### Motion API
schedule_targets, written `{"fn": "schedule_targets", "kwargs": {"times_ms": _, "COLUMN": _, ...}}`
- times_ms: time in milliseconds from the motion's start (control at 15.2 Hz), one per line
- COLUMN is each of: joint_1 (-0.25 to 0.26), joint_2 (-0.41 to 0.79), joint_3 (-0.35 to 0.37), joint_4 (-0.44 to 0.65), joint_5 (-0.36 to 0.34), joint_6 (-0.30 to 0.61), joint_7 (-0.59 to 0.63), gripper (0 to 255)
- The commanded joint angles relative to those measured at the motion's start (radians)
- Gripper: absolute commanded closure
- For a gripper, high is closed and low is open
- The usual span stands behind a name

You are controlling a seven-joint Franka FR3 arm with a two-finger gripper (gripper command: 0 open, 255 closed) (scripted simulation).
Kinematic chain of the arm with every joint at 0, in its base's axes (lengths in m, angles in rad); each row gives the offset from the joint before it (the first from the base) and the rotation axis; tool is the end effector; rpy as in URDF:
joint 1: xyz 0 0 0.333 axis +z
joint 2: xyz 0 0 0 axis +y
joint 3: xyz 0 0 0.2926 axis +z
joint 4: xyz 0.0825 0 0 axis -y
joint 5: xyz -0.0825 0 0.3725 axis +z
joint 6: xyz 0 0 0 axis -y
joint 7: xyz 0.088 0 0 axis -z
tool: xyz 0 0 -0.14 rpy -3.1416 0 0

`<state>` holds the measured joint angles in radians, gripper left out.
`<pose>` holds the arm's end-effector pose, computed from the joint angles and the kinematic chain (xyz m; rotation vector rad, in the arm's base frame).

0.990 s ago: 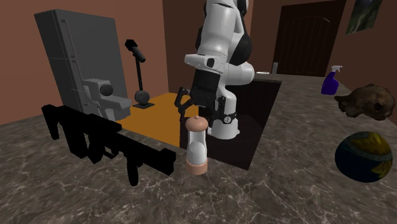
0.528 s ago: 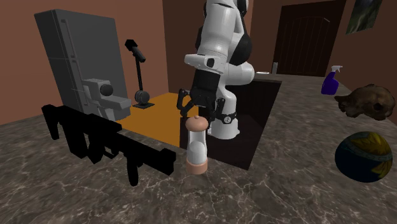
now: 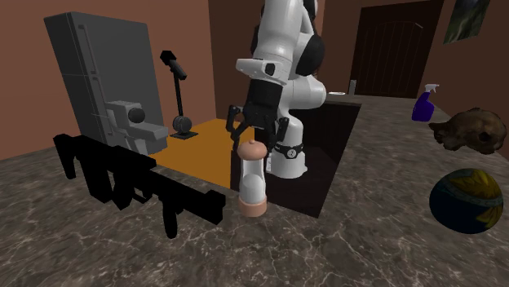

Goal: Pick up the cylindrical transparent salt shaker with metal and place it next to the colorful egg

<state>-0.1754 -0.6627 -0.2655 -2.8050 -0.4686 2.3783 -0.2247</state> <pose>0.3295 -0.1554 0.3607 2.8657 0.1761 0.2403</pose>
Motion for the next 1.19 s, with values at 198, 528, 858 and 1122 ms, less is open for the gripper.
{"fn": "schedule_targets", "kwargs": {"times_ms": 198, "joint_1": 0.013, "joint_2": -0.04, "joint_3": 0.01, "joint_4": 0.045, "joint_5": 0.026, "joint_6": -0.084, "joint_7": -0.02, "gripper": 255}}
{"fn": "schedule_targets", "kwargs": {"times_ms": 528, "joint_1": 0.023, "joint_2": -0.069, "joint_3": 0.021, "joint_4": 0.095, "joint_5": 0.049, "joint_6": -0.162, "joint_7": -0.038, "gripper": 255}}
{"fn": "schedule_targets", "kwargs": {"times_ms": 858, "joint_1": 0.032, "joint_2": -0.089, "joint_3": 0.031, "joint_4": 0.151, "joint_5": 0.069, "joint_6": -0.236, "joint_7": -0.054, "gripper": 255}}
{"fn": "schedule_targets", "kwargs": {"times_ms": 1122, "joint_1": 0.038, "joint_2": -0.098, "joint_3": 0.04, "joint_4": 0.198, "joint_5": 0.084, "joint_6": -0.292, "joint_7": -0.066, "gripper": 255}}
